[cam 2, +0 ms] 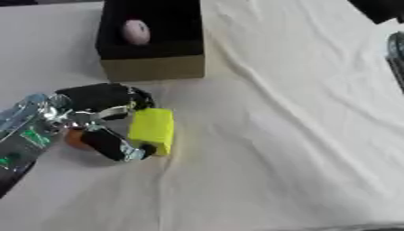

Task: Pick up objects on the table and place them in the box.

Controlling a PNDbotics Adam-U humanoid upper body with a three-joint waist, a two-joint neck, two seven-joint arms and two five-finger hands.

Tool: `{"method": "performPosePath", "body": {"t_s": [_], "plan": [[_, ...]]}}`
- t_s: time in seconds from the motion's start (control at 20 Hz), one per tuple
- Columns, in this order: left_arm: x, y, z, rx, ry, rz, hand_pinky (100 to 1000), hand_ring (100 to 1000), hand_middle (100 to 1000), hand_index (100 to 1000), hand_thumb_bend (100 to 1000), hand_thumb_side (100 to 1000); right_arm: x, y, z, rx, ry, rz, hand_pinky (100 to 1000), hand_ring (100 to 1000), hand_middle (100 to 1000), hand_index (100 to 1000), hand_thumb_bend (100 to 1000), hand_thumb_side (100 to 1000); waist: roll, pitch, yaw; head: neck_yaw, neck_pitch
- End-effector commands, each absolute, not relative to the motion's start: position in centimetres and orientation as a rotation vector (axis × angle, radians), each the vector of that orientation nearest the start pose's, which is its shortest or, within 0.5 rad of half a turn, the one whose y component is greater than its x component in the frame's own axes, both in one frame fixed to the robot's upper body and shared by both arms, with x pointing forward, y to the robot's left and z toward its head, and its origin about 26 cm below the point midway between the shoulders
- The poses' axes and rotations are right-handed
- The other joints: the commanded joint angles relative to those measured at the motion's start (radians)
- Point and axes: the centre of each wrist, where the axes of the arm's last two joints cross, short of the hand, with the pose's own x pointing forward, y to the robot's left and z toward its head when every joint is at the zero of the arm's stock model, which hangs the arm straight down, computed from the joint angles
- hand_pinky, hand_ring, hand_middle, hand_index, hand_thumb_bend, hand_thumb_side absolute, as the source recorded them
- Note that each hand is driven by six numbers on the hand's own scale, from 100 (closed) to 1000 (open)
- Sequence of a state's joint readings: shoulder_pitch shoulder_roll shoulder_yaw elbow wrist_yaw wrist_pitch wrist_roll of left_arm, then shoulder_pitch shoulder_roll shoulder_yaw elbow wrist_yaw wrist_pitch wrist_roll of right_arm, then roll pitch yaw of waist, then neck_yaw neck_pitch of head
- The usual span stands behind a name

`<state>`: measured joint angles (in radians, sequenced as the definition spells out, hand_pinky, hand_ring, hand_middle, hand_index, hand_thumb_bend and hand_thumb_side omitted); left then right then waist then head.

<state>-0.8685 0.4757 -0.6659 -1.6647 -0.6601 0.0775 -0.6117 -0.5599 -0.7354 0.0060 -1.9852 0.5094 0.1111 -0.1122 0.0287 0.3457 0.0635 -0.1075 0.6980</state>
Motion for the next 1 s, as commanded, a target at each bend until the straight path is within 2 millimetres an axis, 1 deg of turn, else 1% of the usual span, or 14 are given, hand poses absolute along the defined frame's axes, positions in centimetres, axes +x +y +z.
{"method": "performPosePath", "body": {"t_s": [0.05, 0.15, 0.35, 0.4, 0.5, 0.55, 0.7, 0.8, 1.0], "plan": [[34.1, 11.8, 24.7, -0.821, 2.212, 2.727, 657, 765, 741, 776, 100, 535, 29.6, -29.0, 32.4, 1.616, 2.976, -0.973, 852, 865, 696, 810, 100, 978, -0.001, -0.026, 0.004, 0.001, -0.006], [33.1, 12.1, 26.1, -0.828, 2.239, 2.673, 654, 762, 740, 774, 100, 529, 29.6, -29.1, 32.4, 1.622, 2.976, -0.973, 852, 864, 691, 809, 100, 977, 0.000, -0.027, 0.006, -0.002, -0.007], [30.9, 13.1, 30.1, -0.879, 2.286, 2.529, 659, 764, 742, 778, 100, 505, 29.6, -28.8, 32.7, 1.617, 2.974, -0.967, 852, 864, 688, 810, 100, 972, 0.003, -0.031, 0.007, -0.004, -0.010], [30.5, 13.3, 30.8, -0.883, 2.293, 2.513, 659, 764, 742, 778, 100, 505, 29.6, -28.7, 32.8, 1.615, 2.973, -0.969, 852, 864, 688, 810, 100, 972, 0.003, -0.031, 0.006, -0.004, -0.010], [29.9, 13.6, 31.4, -0.882, 2.301, 2.505, 659, 764, 742, 778, 100, 505, 29.6, -28.6, 32.9, 1.615, 2.972, -0.972, 852, 864, 688, 810, 100, 972, 0.003, -0.032, 0.005, -0.003, -0.010], [29.8, 13.6, 31.6, -0.884, 2.304, 2.503, 682, 773, 741, 773, 100, 480, 29.6, -28.6, 32.9, 1.613, 2.971, -0.974, 853, 864, 689, 812, 100, 974, 0.004, -0.032, 0.004, -0.002, -0.011], [30.5, 14.7, 33.8, -0.990, 2.375, 2.417, 674, 765, 733, 751, 100, 496, 29.7, -28.0, 33.4, 1.566, 2.961, -0.992, 853, 864, 690, 814, 100, 974, 0.009, -0.031, -0.023, 0.023, -0.024], [31.3, 15.3, 35.4, -1.017, 2.441, 2.341, 676, 764, 732, 738, 100, 512, 29.6, -27.8, 33.7, 1.550, 2.955, -0.997, 853, 864, 690, 813, 100, 973, 0.014, -0.025, -0.040, 0.038, -0.034], [33.2, 15.9, 36.5, -1.052, 2.519, 2.256, 674, 761, 727, 729, 100, 530, 29.6, -27.5, 33.9, 1.525, 2.953, -0.997, 854, 865, 691, 814, 100, 973, 0.020, -0.014, -0.070, 0.059, -0.051]]}}
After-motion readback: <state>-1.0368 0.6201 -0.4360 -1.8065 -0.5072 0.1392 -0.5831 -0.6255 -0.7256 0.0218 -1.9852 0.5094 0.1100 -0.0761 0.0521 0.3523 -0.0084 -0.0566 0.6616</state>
